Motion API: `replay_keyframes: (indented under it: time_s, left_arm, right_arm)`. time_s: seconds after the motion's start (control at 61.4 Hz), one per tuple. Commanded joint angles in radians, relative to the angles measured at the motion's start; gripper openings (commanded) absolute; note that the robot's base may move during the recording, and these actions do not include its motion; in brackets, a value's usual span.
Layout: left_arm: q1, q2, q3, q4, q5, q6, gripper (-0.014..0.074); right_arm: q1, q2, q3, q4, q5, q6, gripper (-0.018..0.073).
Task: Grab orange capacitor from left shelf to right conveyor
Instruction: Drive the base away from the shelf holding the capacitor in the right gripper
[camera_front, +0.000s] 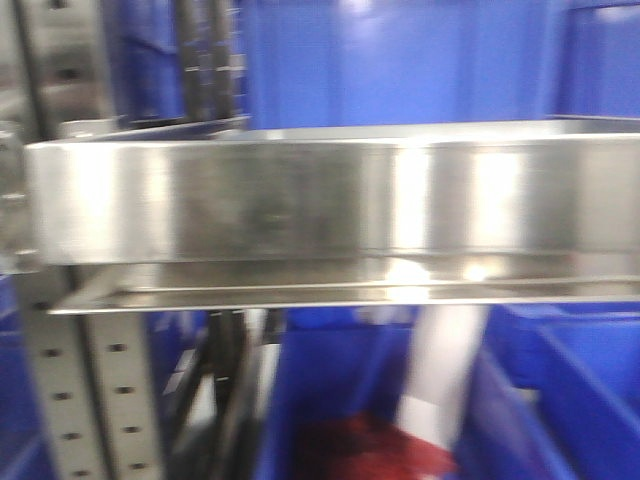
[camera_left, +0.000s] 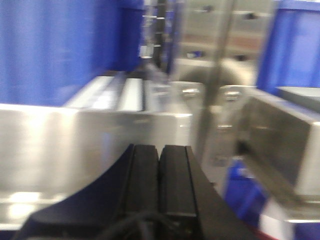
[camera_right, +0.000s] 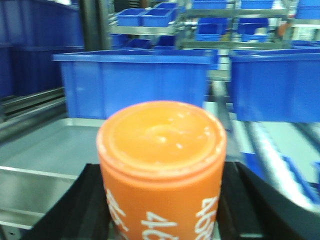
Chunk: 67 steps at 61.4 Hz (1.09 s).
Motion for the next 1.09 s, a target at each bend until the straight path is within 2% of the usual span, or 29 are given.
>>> replay_keyframes:
  time_s: [0.0, 1.076]
  left_arm:
    - [0.001, -0.019, -0.005, 0.000, -0.089, 0.000, -0.0105]
    - [0.001, -0.019, -0.005, 0.000, -0.089, 0.000, -0.0105]
  right_arm:
    - [-0.004, 0.015, -0.023, -0.013, -0.095, -0.003, 0.0143]
    - [-0.004, 0.015, -0.023, -0.013, -0.095, -0.003, 0.0143]
